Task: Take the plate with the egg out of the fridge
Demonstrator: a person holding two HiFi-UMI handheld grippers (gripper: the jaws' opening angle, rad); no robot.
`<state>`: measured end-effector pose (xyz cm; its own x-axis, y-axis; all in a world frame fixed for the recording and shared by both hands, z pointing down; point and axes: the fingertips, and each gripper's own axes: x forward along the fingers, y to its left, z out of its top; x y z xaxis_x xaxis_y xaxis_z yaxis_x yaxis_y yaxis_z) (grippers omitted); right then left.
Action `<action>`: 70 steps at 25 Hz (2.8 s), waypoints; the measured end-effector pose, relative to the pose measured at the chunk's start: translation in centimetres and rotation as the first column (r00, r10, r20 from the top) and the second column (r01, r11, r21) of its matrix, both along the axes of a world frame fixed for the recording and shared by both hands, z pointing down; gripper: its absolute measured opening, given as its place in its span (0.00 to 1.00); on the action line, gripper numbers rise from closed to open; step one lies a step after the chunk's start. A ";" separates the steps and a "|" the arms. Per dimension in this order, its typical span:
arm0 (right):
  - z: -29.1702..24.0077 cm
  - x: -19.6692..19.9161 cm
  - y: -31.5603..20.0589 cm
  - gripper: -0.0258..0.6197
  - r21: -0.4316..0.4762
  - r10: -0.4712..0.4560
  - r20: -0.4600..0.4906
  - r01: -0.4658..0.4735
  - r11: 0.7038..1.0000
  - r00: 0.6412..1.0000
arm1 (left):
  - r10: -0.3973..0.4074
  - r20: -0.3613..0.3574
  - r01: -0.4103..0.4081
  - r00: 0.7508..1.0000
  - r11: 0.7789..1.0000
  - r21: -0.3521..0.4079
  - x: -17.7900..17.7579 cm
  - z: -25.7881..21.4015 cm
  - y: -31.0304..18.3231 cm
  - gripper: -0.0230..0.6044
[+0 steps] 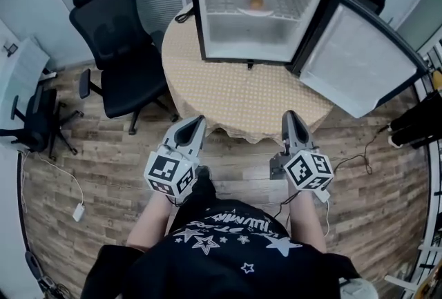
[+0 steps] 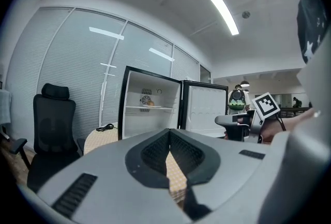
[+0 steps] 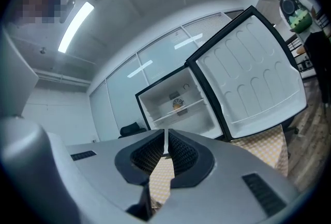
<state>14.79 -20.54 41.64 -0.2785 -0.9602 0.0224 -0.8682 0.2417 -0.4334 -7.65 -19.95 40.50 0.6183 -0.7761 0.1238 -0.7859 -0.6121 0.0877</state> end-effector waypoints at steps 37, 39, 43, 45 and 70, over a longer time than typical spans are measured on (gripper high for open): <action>-1.9 -5.1 -13.7 0.10 -0.062 0.154 0.211 -0.144 0.988 0.965 | 0.263 -0.079 -0.269 0.962 0.959 -0.086 -1.3 2.7 -19.0 0.05; -1.9 -4.8 -14.9 0.10 -0.057 0.143 0.232 -0.133 0.989 0.962 | 0.247 -0.068 -0.252 0.967 0.964 -0.082 -1.2 2.8 -19.5 0.05; -1.8 -5.0 -17.8 0.10 -0.043 0.071 0.277 -0.061 0.997 0.958 | 0.185 -0.063 -0.190 0.981 0.978 -0.084 -1.5 2.7 -20.8 0.05; -2.4 -5.2 -19.6 0.13 -0.026 0.024 0.285 -0.017 1.000 0.958 | 0.152 -0.054 -0.156 0.987 0.984 -0.084 -1.4 2.6 -21.5 0.05; -2.3 -2.3 -35.0 0.38 -0.018 -0.067 0.868 0.165 0.986 0.491 | 0.052 -0.005 -0.052 0.999 0.995 -0.091 4.3 2.6 -29.2 0.05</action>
<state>12.51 -55.51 39.33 -0.3147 -0.9248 -0.2137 -0.0159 0.2302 -0.9730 -3.37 -49.17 43.14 0.6578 -0.7287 0.1905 -0.7530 -0.6413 0.1472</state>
